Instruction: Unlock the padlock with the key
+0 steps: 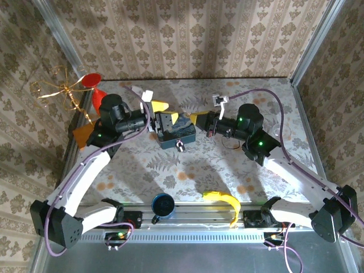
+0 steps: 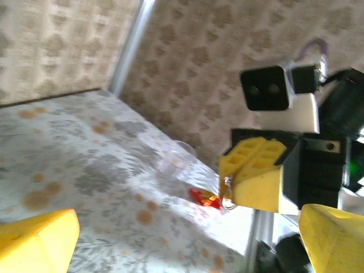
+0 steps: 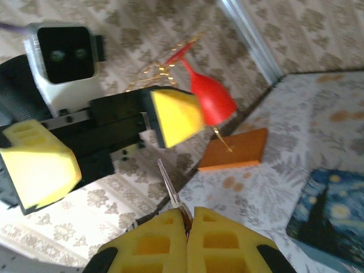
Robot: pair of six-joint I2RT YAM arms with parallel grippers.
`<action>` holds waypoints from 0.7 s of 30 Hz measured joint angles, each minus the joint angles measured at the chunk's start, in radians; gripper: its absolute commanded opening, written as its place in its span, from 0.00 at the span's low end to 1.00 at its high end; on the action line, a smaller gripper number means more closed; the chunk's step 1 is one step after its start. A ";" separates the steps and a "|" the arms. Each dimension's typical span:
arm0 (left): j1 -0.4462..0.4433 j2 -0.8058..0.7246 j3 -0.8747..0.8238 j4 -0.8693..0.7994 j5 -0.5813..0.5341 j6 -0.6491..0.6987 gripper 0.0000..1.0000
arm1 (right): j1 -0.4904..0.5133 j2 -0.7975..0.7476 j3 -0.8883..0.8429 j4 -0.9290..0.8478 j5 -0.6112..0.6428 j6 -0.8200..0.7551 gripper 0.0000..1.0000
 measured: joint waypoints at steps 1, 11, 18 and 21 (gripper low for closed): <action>-0.011 -0.016 -0.013 -0.010 -0.071 0.000 1.00 | -0.006 -0.001 -0.008 -0.017 0.011 0.010 0.00; -0.172 -0.073 -0.191 -0.115 -0.740 -0.063 0.92 | -0.019 0.000 -0.101 -0.171 0.134 0.073 0.00; -0.240 -0.012 -0.295 -0.126 -0.941 -0.180 0.97 | -0.015 0.039 -0.192 -0.211 0.208 0.130 0.00; -0.300 0.060 -0.290 -0.134 -1.008 -0.208 0.98 | -0.010 0.065 -0.229 -0.224 0.244 0.162 0.00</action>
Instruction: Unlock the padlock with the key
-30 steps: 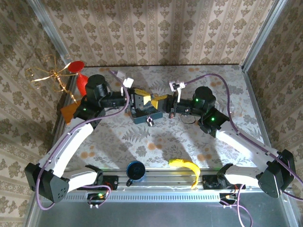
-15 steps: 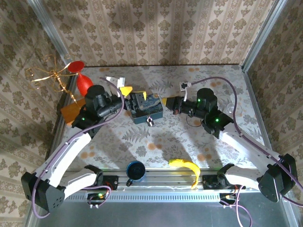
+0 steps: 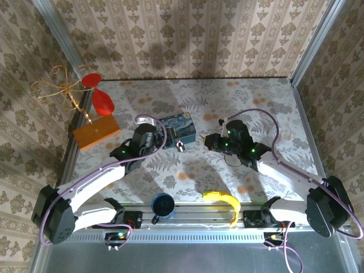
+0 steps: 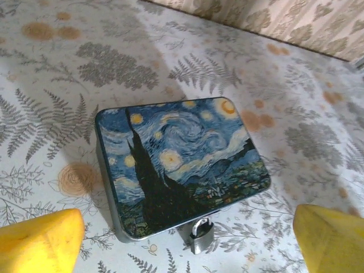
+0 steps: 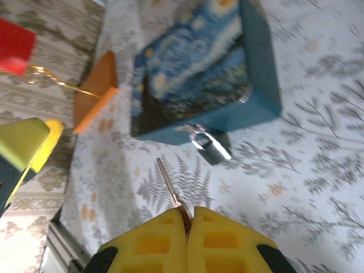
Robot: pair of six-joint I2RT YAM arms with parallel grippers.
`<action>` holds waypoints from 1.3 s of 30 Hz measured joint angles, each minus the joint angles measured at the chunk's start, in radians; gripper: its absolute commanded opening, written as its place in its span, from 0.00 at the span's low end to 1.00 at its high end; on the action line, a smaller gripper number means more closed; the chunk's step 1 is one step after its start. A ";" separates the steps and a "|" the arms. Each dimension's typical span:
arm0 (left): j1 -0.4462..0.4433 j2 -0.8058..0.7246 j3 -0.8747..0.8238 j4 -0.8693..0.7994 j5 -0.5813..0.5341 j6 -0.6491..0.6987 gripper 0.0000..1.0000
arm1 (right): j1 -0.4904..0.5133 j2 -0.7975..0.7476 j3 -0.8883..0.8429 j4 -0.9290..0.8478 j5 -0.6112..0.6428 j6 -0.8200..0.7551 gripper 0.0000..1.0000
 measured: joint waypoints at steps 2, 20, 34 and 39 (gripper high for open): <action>-0.044 0.077 0.018 -0.022 -0.033 -0.018 0.98 | 0.004 0.011 -0.019 -0.002 0.024 0.018 0.00; -0.138 0.477 0.243 -0.223 -0.145 -0.193 0.82 | 0.006 0.023 -0.065 -0.052 0.190 0.090 0.00; -0.146 0.679 0.380 -0.211 -0.144 -0.211 0.74 | -0.008 -0.029 -0.103 -0.057 0.229 0.113 0.00; -0.140 0.743 0.428 -0.215 -0.145 -0.214 0.70 | -0.013 -0.037 -0.107 -0.053 0.231 0.119 0.00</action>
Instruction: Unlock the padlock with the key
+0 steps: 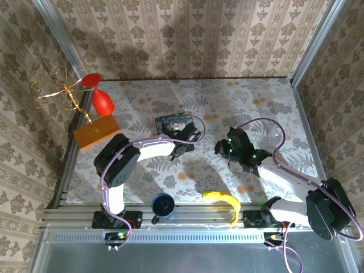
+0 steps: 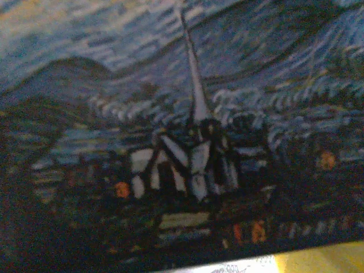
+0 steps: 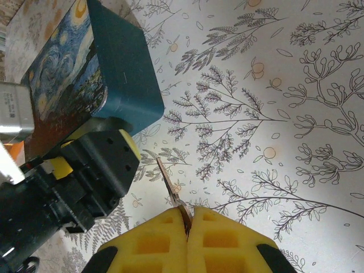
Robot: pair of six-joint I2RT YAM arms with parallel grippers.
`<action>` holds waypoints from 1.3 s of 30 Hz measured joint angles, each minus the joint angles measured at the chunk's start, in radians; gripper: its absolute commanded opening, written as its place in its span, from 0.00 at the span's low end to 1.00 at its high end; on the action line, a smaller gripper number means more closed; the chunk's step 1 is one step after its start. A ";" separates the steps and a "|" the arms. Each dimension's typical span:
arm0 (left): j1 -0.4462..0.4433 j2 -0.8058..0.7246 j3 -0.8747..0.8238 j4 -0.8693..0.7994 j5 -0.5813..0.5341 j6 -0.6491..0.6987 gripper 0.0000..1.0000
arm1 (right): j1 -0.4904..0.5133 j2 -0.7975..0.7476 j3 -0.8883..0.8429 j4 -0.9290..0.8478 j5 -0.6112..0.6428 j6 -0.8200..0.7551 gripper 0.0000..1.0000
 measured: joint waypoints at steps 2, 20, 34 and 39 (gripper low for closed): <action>0.003 0.010 0.007 0.000 -0.003 -0.003 0.65 | 0.000 -0.003 -0.002 0.003 0.000 0.005 0.00; 0.005 0.071 0.043 0.015 -0.056 0.013 0.53 | -0.003 -0.017 -0.012 0.015 0.000 0.016 0.00; 0.004 0.071 0.043 0.049 -0.143 0.043 0.43 | -0.003 -0.019 -0.018 0.034 0.000 0.019 0.00; 0.003 0.072 0.043 0.057 -0.165 0.056 0.43 | -0.004 -0.019 -0.018 0.034 0.000 0.019 0.00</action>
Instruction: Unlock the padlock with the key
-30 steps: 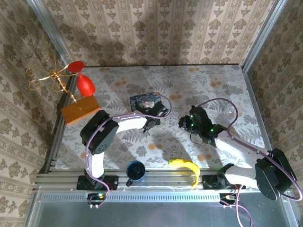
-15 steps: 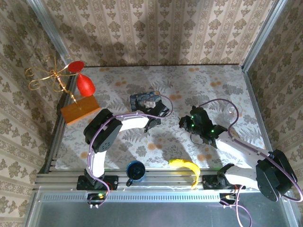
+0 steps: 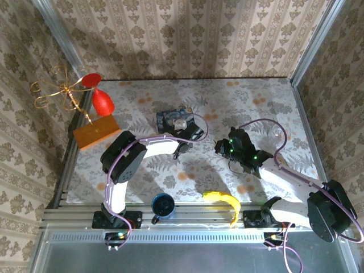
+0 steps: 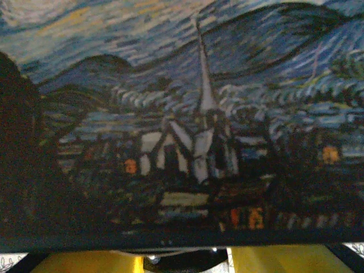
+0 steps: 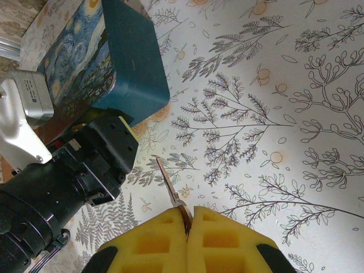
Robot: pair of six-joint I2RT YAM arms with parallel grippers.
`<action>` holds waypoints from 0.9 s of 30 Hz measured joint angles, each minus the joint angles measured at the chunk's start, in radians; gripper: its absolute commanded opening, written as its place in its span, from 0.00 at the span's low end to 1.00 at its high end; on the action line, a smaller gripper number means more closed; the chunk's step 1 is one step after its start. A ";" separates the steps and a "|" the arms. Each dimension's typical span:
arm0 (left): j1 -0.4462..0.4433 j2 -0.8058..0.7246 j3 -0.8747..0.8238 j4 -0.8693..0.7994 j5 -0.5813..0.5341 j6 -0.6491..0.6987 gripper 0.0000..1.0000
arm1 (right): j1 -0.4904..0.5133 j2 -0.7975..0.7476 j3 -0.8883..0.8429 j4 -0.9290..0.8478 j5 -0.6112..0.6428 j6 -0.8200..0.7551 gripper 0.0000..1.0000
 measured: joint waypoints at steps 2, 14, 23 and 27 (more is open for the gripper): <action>0.000 0.004 0.001 0.006 -0.008 0.005 0.46 | 0.000 0.000 0.000 0.000 0.000 0.000 0.00; 0.001 0.032 0.006 0.039 -0.020 0.032 0.25 | 0.000 0.000 -0.012 0.023 0.000 0.016 0.00; 0.002 0.032 0.030 0.006 -0.006 0.029 0.07 | 0.000 0.018 -0.017 0.044 -0.008 0.014 0.00; 0.006 0.028 0.064 -0.032 0.050 -0.016 0.00 | 0.000 0.064 -0.055 0.117 -0.038 0.014 0.00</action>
